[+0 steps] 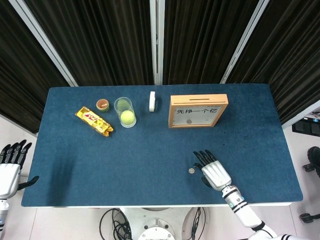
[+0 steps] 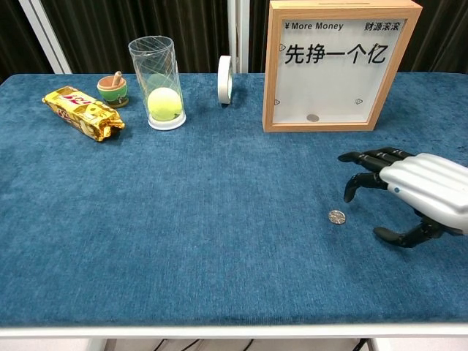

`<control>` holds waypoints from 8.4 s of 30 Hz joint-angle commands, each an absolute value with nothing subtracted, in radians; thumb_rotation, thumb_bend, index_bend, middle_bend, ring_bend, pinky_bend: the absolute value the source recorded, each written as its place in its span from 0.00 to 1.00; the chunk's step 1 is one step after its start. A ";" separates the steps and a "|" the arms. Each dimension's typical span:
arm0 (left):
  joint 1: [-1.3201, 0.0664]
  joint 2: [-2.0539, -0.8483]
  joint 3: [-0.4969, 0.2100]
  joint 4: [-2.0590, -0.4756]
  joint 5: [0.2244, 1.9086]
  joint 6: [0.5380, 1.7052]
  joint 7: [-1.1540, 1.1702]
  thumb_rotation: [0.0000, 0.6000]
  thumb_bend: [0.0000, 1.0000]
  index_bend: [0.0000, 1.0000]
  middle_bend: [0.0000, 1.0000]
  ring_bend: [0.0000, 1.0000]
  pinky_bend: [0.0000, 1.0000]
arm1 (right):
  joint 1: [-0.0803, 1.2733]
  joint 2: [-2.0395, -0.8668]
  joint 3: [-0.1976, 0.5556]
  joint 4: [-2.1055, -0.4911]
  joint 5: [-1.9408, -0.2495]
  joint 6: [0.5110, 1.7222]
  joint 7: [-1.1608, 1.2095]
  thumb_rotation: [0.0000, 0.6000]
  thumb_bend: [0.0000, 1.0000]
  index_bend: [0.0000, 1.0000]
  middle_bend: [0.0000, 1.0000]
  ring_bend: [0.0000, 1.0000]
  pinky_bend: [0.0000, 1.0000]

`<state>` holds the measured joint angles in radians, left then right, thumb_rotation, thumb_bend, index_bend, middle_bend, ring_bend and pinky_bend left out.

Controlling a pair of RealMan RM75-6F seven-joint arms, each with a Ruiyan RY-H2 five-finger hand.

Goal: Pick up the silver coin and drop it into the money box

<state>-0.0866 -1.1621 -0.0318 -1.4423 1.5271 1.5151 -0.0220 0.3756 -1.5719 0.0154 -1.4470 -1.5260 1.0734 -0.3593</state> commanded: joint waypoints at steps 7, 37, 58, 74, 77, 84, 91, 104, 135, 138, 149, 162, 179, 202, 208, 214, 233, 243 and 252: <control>-0.087 -1.166 -0.032 -1.432 1.526 1.513 -0.029 1.00 0.12 0.05 0.00 0.00 0.00 | 0.394 -1.612 0.015 -1.423 -1.525 1.077 -0.343 1.00 0.28 0.39 0.00 0.00 0.00; -0.082 -1.168 -0.029 -1.418 1.531 1.517 -0.050 1.00 0.12 0.05 0.00 0.00 0.00 | 0.425 -1.660 0.012 -1.368 -1.487 1.071 -0.343 1.00 0.29 0.42 0.00 0.00 0.00; -0.082 -1.170 -0.028 -1.403 1.530 1.512 -0.065 1.00 0.12 0.05 0.00 0.00 0.00 | 0.433 -1.684 0.011 -1.347 -1.464 1.075 -0.356 1.00 0.31 0.53 0.00 0.00 0.00; -0.084 -1.167 -0.027 -1.408 1.536 1.514 -0.066 1.00 0.12 0.05 0.00 0.00 0.00 | 0.433 -1.681 0.006 -1.347 -1.461 1.086 -0.365 1.00 0.32 0.46 0.00 0.00 0.00; -0.084 -1.167 -0.027 -1.410 1.537 1.515 -0.063 1.00 0.12 0.05 0.00 0.00 0.00 | 0.432 -1.678 0.003 -1.348 -1.463 1.090 -0.362 1.00 0.32 0.45 0.00 0.00 0.00; -0.083 -1.165 -0.026 -1.413 1.539 1.517 -0.062 1.00 0.12 0.05 0.00 0.00 0.00 | 0.430 -1.675 0.000 -1.348 -1.474 1.103 -0.351 1.00 0.32 0.45 0.00 0.00 0.00; -0.083 -1.167 -0.025 -1.410 1.538 1.515 -0.063 1.00 0.12 0.05 0.00 0.00 0.00 | 0.431 -1.679 -0.002 -1.339 -1.485 1.111 -0.340 1.00 0.32 0.46 0.00 0.00 0.00; -0.083 -1.168 -0.024 -1.408 1.537 1.512 -0.065 1.00 0.12 0.05 0.00 0.00 0.00 | 0.429 -1.687 0.001 -1.327 -1.482 1.118 -0.342 1.00 0.32 0.59 0.00 0.00 0.00; -0.081 -1.156 -0.023 -1.422 1.550 1.524 -0.072 1.00 0.12 0.05 0.00 0.00 0.00 | 0.448 -1.377 0.214 -1.733 -1.484 1.284 -0.281 1.00 0.35 0.70 0.00 0.00 0.00; -0.082 -1.154 -0.023 -1.429 1.554 1.526 -0.066 1.00 0.12 0.05 0.00 0.00 0.00 | 0.457 -1.312 0.261 -1.815 -1.490 1.306 -0.285 1.00 0.35 0.70 0.00 0.00 0.00; -0.089 -1.145 -0.021 -1.450 1.555 1.515 -0.053 1.00 0.12 0.05 0.00 0.00 0.00 | 0.607 -1.211 0.479 -1.900 -1.165 1.187 -0.437 1.00 0.35 0.71 0.00 0.00 0.00; -0.099 -1.145 -0.022 -1.447 1.558 1.505 -0.067 1.00 0.12 0.05 0.00 0.00 0.00 | 0.875 -1.182 0.564 -1.792 -0.564 1.059 -0.721 1.00 0.35 0.72 0.01 0.00 0.00; -0.105 -1.137 -0.018 -1.448 1.564 1.498 -0.085 1.00 0.12 0.05 0.00 0.00 0.00 | 1.208 -1.155 0.565 -1.600 0.189 1.025 -0.971 1.00 0.36 0.74 0.03 0.00 0.00; -0.115 -1.126 -0.023 -1.445 1.553 1.485 -0.106 1.00 0.12 0.05 0.00 0.00 0.00 | 1.315 -1.198 0.560 -1.418 0.605 0.958 -1.247 1.00 0.37 0.74 0.03 0.00 0.00; -0.115 -1.124 -0.023 -1.447 1.552 1.485 -0.105 1.00 0.12 0.05 0.00 0.00 0.00 | 1.319 -1.218 0.561 -1.396 0.614 0.960 -1.268 1.00 0.37 0.74 0.03 0.00 0.00; -0.114 -1.123 -0.023 -1.444 1.547 1.484 -0.108 1.00 0.12 0.05 0.00 0.00 0.00 | 1.318 -1.240 0.564 -1.382 0.597 0.968 -1.267 1.00 0.37 0.74 0.03 0.00 0.00; -0.113 -1.125 -0.023 -1.437 1.543 1.484 -0.111 1.00 0.12 0.05 0.00 0.00 0.00 | 1.307 -1.266 0.590 -1.360 0.581 0.965 -1.275 1.00 0.37 0.74 0.03 0.00 0.00; -0.115 -1.127 -0.023 -1.437 1.542 1.479 -0.105 1.00 0.12 0.05 0.00 0.00 0.00 | 1.306 -1.275 0.600 -1.353 0.574 0.962 -1.278 1.00 0.37 0.74 0.02 0.00 0.00; -0.115 -1.124 -0.024 -1.440 1.539 1.478 -0.103 1.00 0.12 0.05 0.00 0.00 0.00 | 1.300 -1.275 0.608 -1.349 0.587 0.953 -1.289 1.00 0.37 0.60 0.01 0.00 0.00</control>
